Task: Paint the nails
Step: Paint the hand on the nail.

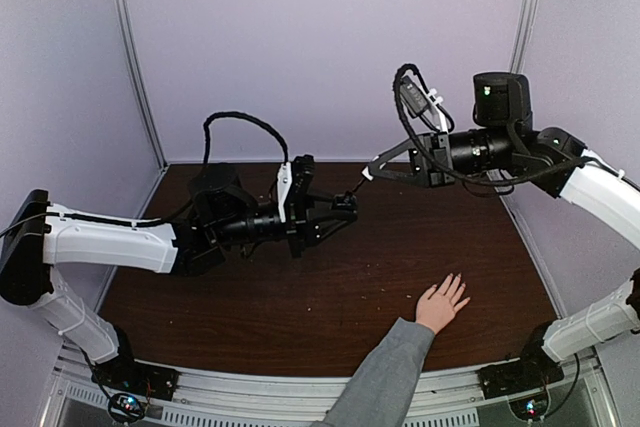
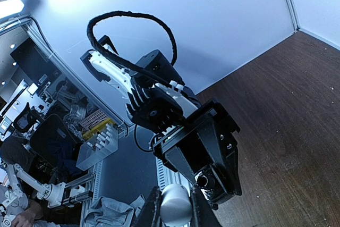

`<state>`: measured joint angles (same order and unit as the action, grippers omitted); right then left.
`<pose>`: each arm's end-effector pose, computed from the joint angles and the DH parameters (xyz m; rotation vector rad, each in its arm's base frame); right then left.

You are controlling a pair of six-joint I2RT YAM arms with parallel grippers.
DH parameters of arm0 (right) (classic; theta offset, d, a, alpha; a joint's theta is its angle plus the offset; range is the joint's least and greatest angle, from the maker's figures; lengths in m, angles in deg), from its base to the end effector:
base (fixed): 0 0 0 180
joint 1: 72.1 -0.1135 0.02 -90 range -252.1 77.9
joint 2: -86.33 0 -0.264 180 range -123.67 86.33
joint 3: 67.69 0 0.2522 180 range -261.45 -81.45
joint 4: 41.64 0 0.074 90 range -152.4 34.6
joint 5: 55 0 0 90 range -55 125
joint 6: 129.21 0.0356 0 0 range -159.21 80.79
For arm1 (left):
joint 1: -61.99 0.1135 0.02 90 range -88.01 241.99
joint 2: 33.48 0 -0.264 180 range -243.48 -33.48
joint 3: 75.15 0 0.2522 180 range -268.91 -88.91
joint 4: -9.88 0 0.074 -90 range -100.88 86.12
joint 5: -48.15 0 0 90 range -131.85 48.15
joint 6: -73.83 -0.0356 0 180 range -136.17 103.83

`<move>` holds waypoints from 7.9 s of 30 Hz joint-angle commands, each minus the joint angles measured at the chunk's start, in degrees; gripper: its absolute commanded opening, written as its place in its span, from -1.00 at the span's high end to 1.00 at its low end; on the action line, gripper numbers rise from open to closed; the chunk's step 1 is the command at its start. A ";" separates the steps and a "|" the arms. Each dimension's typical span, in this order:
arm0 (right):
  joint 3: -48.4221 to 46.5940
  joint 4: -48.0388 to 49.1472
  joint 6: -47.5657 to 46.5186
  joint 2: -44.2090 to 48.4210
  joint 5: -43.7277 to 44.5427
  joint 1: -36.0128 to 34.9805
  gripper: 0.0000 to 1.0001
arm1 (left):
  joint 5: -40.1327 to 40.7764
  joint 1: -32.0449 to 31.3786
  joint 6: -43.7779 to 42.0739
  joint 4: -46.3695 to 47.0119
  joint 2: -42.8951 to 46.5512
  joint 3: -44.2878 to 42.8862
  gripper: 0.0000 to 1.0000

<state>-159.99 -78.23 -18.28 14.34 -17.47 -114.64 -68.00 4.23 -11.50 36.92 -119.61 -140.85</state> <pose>0.1775 0.2011 0.4253 -1.0637 1.7644 1.5721 0.1701 -0.2991 0.3011 1.0457 1.1963 -1.1999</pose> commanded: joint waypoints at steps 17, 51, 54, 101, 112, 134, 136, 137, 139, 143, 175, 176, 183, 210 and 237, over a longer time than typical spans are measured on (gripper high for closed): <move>-3.77 -0.21 -1.42 -2.18 1.38 -0.60 1.00 | -1.44 -0.20 1.09 6.39 1.95 0.98 1.00; -3.19 -0.44 -2.19 -3.42 2.10 -0.62 1.00 | -2.40 -0.23 2.19 8.01 1.80 1.14 1.00; -3.18 -0.68 -2.39 -3.51 2.35 -0.67 1.00 | -2.40 -0.24 2.27 8.20 1.88 1.20 1.00; -8.78 -15.19 -29.15 2.35 30.03 -11.42 1.00 | -1.28 -0.24 4.53 0.17 0.88 -2.94 1.00; -6.35 -11.03 -34.42 4.09 39.70 -16.94 1.00 | -3.21 -0.22 5.97 0.57 -0.45 -4.04 1.00; -5.74 -9.16 -36.29 2.91 41.21 -19.33 1.00 | -6.91 -0.21 8.60 3.44 -1.99 -4.94 1.00; -5.45 -9.08 -36.46 2.90 41.47 -19.41 1.00 | -6.98 -0.24 8.85 3.86 -2.05 -4.88 1.00; -5.33 -9.08 -36.58 2.90 41.61 -19.43 1.00 | -6.98 -0.20 8.87 4.18 -2.07 -4.84 1.00; -4.99 -8.92 -36.74 2.97 41.76 -19.42 1.00 | -7.23 -0.20 9.13 4.90 -2.08 -4.60 1.00; -4.76 -8.83 -36.86 2.99 42.02 -19.44 1.00 | -7.33 -0.25 9.31 5.40 -2.02 -4.57 1.00; -4.47 -9.97 -37.89 5.94 40.80 -19.51 1.00 | -5.38 -0.23 9.48 6.74 -1.67 -3.34 1.00; -4.49 -10.00 -37.84 6.12 40.64 -19.51 1.00 | -5.40 -0.23 9.45 6.71 -1.74 -3.34 1.00; -4.47 -10.38 -36.94 7.57 40.78 -19.51 1.00 | -5.07 -0.25 8.95 6.37 -1.47 -3.08 1.00; 26.64 -19.55 1.79 22.56 44.76 18.46 1.00 | -2.76 1.51 8.58 4.42 0.39 0.09 1.00; 41.72 -13.08 2.06 19.07 41.77 29.34 1.00 | -3.54 2.36 9.77 3.98 -3.95 -3.24 1.00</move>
<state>-120.08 -94.65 -16.93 32.26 24.52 -85.66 -71.26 6.05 -2.63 38.07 -123.02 -141.64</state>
